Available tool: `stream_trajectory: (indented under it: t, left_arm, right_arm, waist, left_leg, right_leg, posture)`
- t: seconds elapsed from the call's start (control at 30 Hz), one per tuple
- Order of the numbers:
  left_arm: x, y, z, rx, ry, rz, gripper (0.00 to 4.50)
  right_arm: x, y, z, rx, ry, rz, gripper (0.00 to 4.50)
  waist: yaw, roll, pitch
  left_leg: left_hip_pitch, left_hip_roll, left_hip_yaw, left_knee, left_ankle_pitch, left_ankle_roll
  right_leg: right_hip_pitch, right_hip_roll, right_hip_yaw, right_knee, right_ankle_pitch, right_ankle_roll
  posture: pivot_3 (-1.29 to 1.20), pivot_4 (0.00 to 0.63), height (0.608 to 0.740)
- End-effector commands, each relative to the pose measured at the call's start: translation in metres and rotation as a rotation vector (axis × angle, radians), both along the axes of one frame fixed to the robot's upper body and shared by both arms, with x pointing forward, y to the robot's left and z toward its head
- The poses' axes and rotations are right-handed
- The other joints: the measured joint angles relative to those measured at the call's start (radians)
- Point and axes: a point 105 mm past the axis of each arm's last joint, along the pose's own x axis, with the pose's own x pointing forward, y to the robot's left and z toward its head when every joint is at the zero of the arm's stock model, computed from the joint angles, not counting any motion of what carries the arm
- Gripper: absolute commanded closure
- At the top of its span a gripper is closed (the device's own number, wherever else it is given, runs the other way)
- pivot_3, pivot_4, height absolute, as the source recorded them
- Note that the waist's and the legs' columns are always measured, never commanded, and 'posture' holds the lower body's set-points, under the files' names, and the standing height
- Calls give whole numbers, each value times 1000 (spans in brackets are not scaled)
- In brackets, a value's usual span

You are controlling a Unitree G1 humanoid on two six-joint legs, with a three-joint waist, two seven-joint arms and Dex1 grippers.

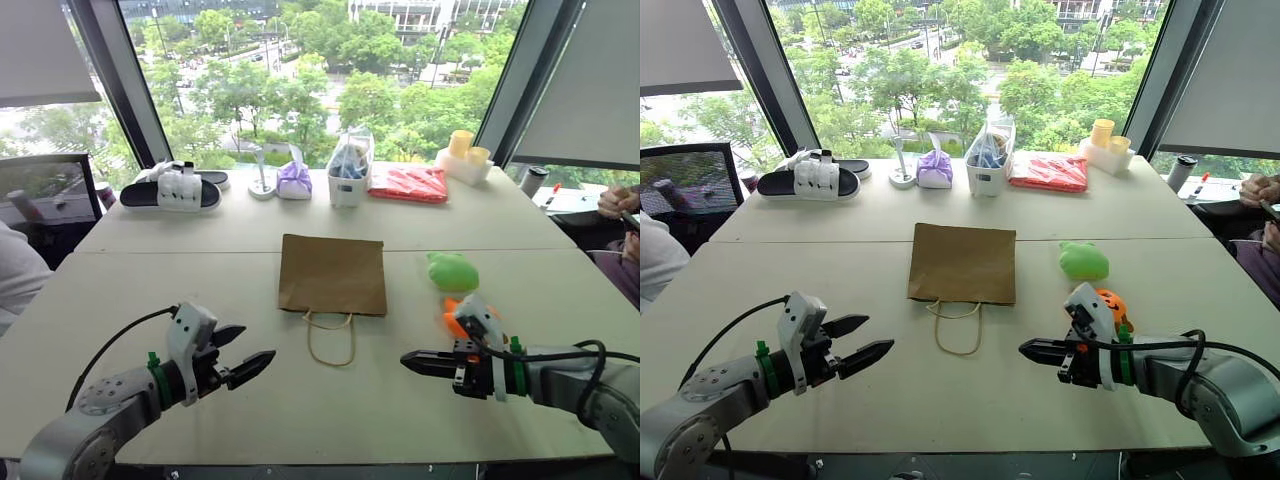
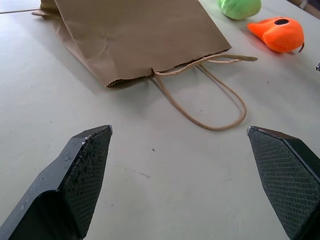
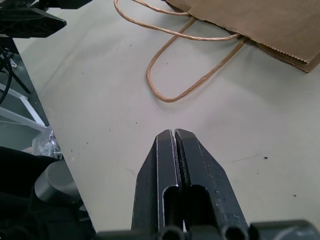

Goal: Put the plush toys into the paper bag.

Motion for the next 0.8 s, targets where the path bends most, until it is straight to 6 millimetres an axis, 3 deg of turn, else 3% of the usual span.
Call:
stream_trajectory:
  t: [0.03,0.53,0.8]
  left_arm:
    - [1,-1,12,-5,-50,-19,59]
    - [7,-2,17,-14,-59,-30,59]
    - [19,6,27,112,-154,-75,59]
  right_arm:
    - [-2,6,4,3,-39,19,4500]
    - [-4,7,2,15,-44,-2,4500]
    - [-5,8,-1,23,-42,-18,4500]
  waist:
    - [0,0,0]
    - [0,0,0]
    - [0,0,0]
  left_leg:
    - [0,0,0,0,0,0]
    - [0,0,0,0,0,0]
    - [0,0,0,0,0,0]
  right_leg:
    - [0,0,0,0,0,0]
    - [0,0,0,0,0,0]
    - [0,1,0,0,0,0]
  posture:
    - [0,150,740]
    - [0,150,740]
    - [0,150,740]
